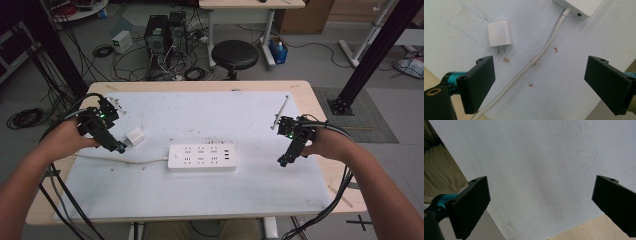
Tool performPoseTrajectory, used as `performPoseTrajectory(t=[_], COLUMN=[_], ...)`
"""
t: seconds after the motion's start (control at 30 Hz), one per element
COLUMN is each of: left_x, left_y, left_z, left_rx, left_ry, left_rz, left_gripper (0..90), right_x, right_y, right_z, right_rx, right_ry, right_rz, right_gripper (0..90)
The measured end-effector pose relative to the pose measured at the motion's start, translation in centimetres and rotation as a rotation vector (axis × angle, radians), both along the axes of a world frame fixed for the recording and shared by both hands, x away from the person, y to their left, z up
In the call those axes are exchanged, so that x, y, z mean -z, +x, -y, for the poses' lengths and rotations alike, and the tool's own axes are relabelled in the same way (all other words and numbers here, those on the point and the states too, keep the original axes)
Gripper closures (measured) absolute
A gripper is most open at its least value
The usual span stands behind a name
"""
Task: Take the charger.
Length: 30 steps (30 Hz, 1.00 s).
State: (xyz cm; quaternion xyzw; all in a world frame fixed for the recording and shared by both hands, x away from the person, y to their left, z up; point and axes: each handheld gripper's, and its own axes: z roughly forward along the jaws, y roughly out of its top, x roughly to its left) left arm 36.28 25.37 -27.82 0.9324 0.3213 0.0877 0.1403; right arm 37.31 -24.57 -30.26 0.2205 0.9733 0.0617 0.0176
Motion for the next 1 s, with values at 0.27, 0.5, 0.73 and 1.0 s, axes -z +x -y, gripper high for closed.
performPoseTrajectory(t=[0.27, 0.5, 0.73, 1.0], left_x=[0.0, 0.3, 0.9, 2.6], left_y=[0.0, 0.8, 1.8, 3.5], left_z=[0.1, -0.5, -0.5, -0.9], left_rx=[-0.007, -0.064, -0.124, -0.202], left_ry=[0.002, -0.027, -0.034, -0.069], left_rz=[0.011, 0.022, 0.038, 0.041], left_gripper=[9.8, 9.8, 9.8, 9.8], right_x=[-0.2, -0.1, -0.1, 0.1], right_y=[-0.2, 0.1, 0.3, 0.4], right_z=[-0.2, -0.2, -0.1, -0.3], right_rx=[0.000, 0.012, 0.016, 0.016], right_ry=[0.000, 0.023, 0.032, 0.030], right_rz=[0.012, 0.009, 0.011, 0.009], right_gripper=[1.0, 1.0, 1.0, 1.0])
